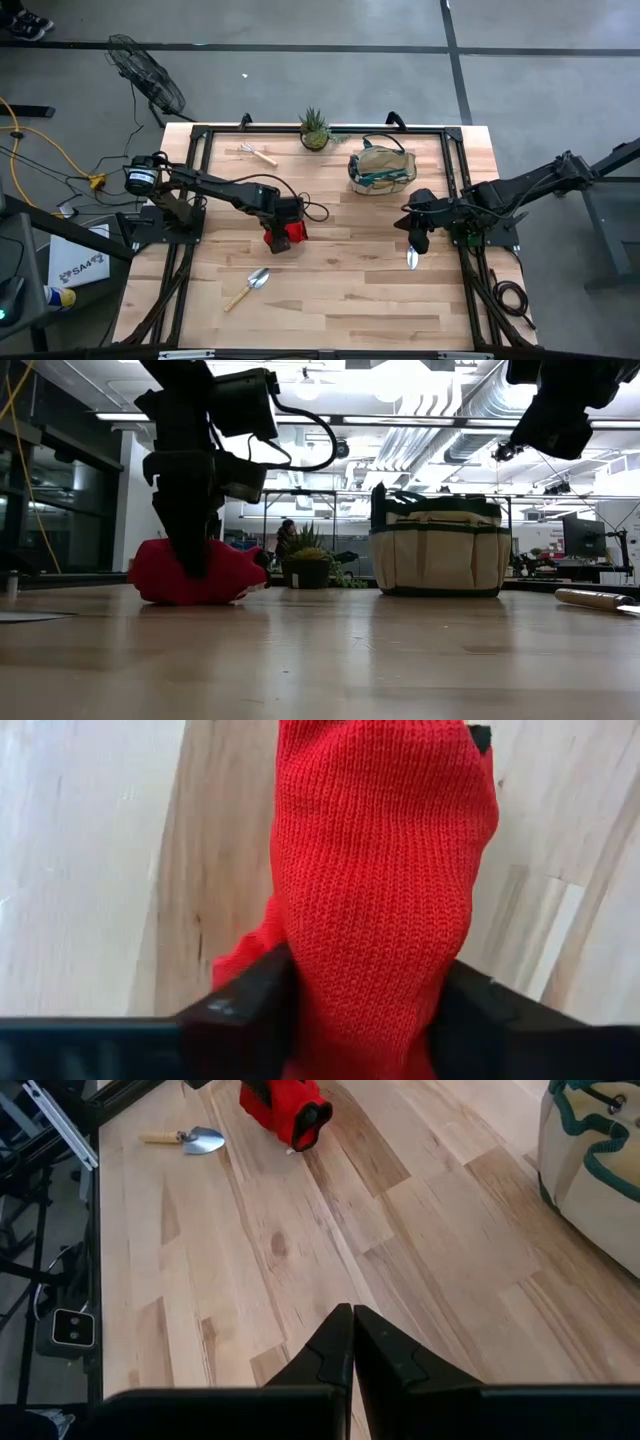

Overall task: Pick & Place Garden tools in Gardening bag
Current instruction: Put the red gloves into the light brown gardening bag

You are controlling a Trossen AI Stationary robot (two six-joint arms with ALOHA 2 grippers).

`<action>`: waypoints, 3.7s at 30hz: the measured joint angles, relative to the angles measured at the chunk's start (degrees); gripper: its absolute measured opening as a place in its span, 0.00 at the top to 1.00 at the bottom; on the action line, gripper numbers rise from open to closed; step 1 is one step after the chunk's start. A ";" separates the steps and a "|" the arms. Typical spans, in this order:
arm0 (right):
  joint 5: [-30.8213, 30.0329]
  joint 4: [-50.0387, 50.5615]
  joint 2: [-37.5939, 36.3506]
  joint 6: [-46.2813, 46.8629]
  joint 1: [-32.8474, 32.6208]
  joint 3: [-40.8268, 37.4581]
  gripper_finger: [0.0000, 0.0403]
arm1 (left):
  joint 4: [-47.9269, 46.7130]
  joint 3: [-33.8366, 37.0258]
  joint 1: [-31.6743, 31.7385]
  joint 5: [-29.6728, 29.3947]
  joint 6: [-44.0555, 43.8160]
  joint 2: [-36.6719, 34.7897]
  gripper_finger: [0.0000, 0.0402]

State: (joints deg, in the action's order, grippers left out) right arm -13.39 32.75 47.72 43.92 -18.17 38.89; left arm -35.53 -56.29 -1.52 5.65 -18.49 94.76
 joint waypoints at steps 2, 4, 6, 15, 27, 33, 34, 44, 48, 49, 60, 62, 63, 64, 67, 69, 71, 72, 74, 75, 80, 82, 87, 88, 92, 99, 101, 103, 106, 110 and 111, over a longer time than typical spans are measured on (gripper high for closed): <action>0.00 0.04 0.00 -0.02 0.00 0.00 0.99 | 0.65 0.03 0.00 1.01 -0.32 0.00 0.68; 0.00 0.06 0.00 -0.04 0.00 0.00 0.99 | 1.98 0.04 0.00 2.14 -1.40 0.00 0.79; 0.00 0.04 0.00 -0.09 0.00 0.00 0.99 | 2.87 -0.10 0.00 3.57 -2.29 0.01 0.88; -0.15 0.09 0.00 -0.48 0.02 0.00 0.99 | 2.06 -8.52 0.46 1.31 -0.68 0.07 0.90; -2.24 0.09 -0.06 -0.39 0.09 0.00 0.99 | -1.93 -25.67 7.24 -3.27 4.72 0.04 0.90; -4.67 0.07 -0.07 -0.19 0.32 0.00 0.99 | -1.94 -31.50 11.72 -3.30 10.30 0.04 0.90; -5.15 0.07 -0.07 -0.15 0.52 0.00 0.99 | -1.92 -32.25 12.54 -3.30 11.15 0.04 0.90; -6.07 -0.04 -0.09 0.02 4.45 0.00 0.99 | -0.32 -41.53 18.20 -1.37 19.12 7.04 0.90; -5.99 0.07 -0.30 0.02 5.91 0.00 0.99 | -0.56 -47.29 18.18 -1.49 22.69 12.43 0.90; -5.98 0.05 -0.53 0.07 6.26 0.00 0.99 | -0.34 -49.07 18.12 -1.48 23.27 13.80 0.90; -8.12 5.16 -7.42 4.20 7.45 -0.01 0.99 | 2.92 -63.42 18.18 0.03 26.69 24.86 0.90; -8.75 6.25 -8.50 4.55 7.45 -0.01 0.99 | 3.25 -64.67 18.17 -0.02 27.30 26.36 0.90; -9.05 6.25 -9.00 4.72 7.45 -0.02 0.99 | 3.02 -65.14 18.16 -0.18 27.40 27.10 0.90; -9.22 6.43 -9.41 4.91 7.45 -0.01 0.99 | 3.65 -65.41 18.16 -0.47 27.72 27.87 0.90; -9.66 6.60 -10.03 4.96 7.45 -0.02 0.99 | 6.14 -65.64 18.16 -0.48 29.05 29.29 0.90; -9.70 7.00 -10.19 5.23 7.45 -0.02 0.99 | 7.93 -65.74 18.14 -0.58 29.69 30.01 0.90; -10.19 7.09 -10.19 5.56 7.45 -0.02 0.99 | 8.38 -65.77 18.14 -0.84 30.32 30.73 0.90; -10.29 7.27 -10.19 5.76 7.45 -0.02 0.99 | 8.74 -65.77 18.13 -1.30 30.51 31.11 0.90; -10.39 7.43 -10.19 5.81 7.45 -0.02 0.99 | 8.75 -65.75 18.14 -1.75 30.85 31.66 0.90; -10.46 7.41 -10.19 5.81 7.45 -0.02 0.99 | 8.87 -65.75 18.14 -1.73 31.25 31.82 0.90; -10.73 7.41 -10.19 5.83 7.45 -0.02 0.99 | 7.66 -65.75 18.12 -1.72 33.31 31.85 0.90; -10.73 7.39 -10.19 5.84 7.45 -0.02 0.99 | 6.83 -65.75 18.12 -1.97 33.65 31.85 0.90; -11.80 7.37 -10.19 6.03 7.45 -0.02 0.99 | 5.84 -65.75 18.12 -2.20 33.70 31.85 0.90; -11.95 7.34 -10.19 6.03 7.45 -0.02 0.99 | 5.84 -65.75 18.12 -2.20 33.70 31.85 0.90; -12.04 7.34 -10.19 6.02 7.45 -0.02 0.99 | 5.86 -65.72 18.12 -2.23 33.71 31.85 0.90; -12.22 7.32 -10.19 6.01 7.43 -0.02 0.99 | 6.91 -65.72 18.12 -2.23 35.33 31.85 0.90; -12.22 7.33 -10.19 6.01 7.43 -0.02 0.99 | 7.25 -65.72 18.12 -2.24 35.37 31.87 0.90; -12.22 7.34 -10.19 6.01 7.43 -0.02 0.99 | 7.98 -65.76 18.10 -2.21 35.82 32.61 0.90; -12.22 7.30 -10.16 6.01 7.44 -0.02 0.99 | 7.32 -65.57 18.05 -1.16 36.01 34.25 0.90; -12.21 7.25 -10.07 5.99 7.43 -0.02 0.99 | 8.19 -65.55 17.97 -4.06 36.17 35.52 0.90; -12.17 7.19 -10.05 5.99 7.43 -0.02 0.99 | 8.74 -65.58 17.99 -4.14 36.04 35.51 0.90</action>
State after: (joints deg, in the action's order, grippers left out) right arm -25.56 39.94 37.68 49.91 -10.74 38.87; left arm -26.79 -121.87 16.47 1.51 17.55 130.27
